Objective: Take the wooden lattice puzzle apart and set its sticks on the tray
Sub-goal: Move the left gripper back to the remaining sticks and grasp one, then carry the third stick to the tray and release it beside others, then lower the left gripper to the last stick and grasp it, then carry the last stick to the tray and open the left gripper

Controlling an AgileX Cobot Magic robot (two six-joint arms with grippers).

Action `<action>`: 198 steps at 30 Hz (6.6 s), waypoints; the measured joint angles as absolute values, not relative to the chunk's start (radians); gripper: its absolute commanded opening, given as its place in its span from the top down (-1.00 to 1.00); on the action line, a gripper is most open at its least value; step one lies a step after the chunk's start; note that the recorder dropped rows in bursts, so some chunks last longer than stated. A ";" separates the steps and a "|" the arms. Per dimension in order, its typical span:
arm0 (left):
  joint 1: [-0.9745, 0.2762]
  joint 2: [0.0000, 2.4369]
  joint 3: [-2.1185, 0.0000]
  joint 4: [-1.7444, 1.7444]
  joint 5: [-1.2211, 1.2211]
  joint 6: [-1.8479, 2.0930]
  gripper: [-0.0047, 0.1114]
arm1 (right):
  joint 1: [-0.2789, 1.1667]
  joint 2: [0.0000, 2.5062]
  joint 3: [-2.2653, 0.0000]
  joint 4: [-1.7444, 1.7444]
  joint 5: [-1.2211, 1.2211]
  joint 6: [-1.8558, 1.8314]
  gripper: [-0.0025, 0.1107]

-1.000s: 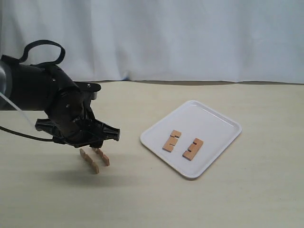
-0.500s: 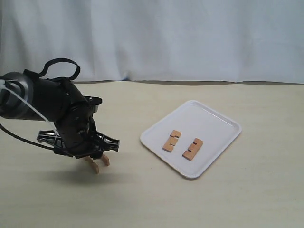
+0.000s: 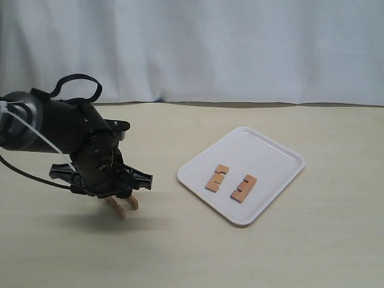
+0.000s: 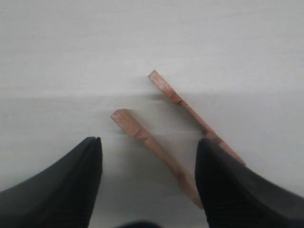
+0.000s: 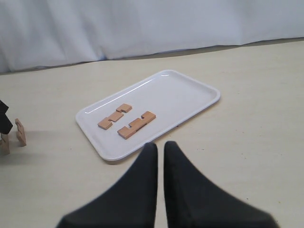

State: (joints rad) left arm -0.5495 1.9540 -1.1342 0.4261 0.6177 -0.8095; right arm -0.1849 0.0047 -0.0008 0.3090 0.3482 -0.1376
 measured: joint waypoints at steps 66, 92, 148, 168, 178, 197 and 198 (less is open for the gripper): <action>-0.738 2.395 -1.885 -0.007 0.574 -0.294 0.36 | -0.185 0.005 -0.001 0.309 0.348 -0.138 0.88; -0.744 2.124 -1.906 0.284 1.158 -0.305 -0.14 | -0.185 0.005 -0.001 0.309 0.348 -0.138 0.88; -0.545 2.043 -1.228 0.290 0.602 -0.720 0.25 | -0.185 0.005 -0.001 0.309 0.348 -0.138 0.88; -0.553 1.946 -1.228 0.349 0.570 -0.653 0.92 | -0.185 0.005 -0.001 0.309 0.348 -0.138 0.88; -0.696 1.875 -1.256 0.333 0.365 -0.627 0.92 | -0.185 0.005 -0.001 0.309 0.348 -0.138 0.88; -0.765 2.261 -1.730 -0.265 0.555 -0.131 0.92 | -0.185 0.005 -0.001 0.309 0.348 -0.138 0.88; -0.767 2.279 -1.763 -0.282 0.561 -0.125 0.92 | -0.185 0.005 -0.001 0.309 0.348 -0.138 0.88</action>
State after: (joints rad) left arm -0.7671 2.2795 -1.7634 -0.2817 0.5606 -0.1250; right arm -0.1849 0.0047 -0.0008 0.3090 0.3482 -0.1376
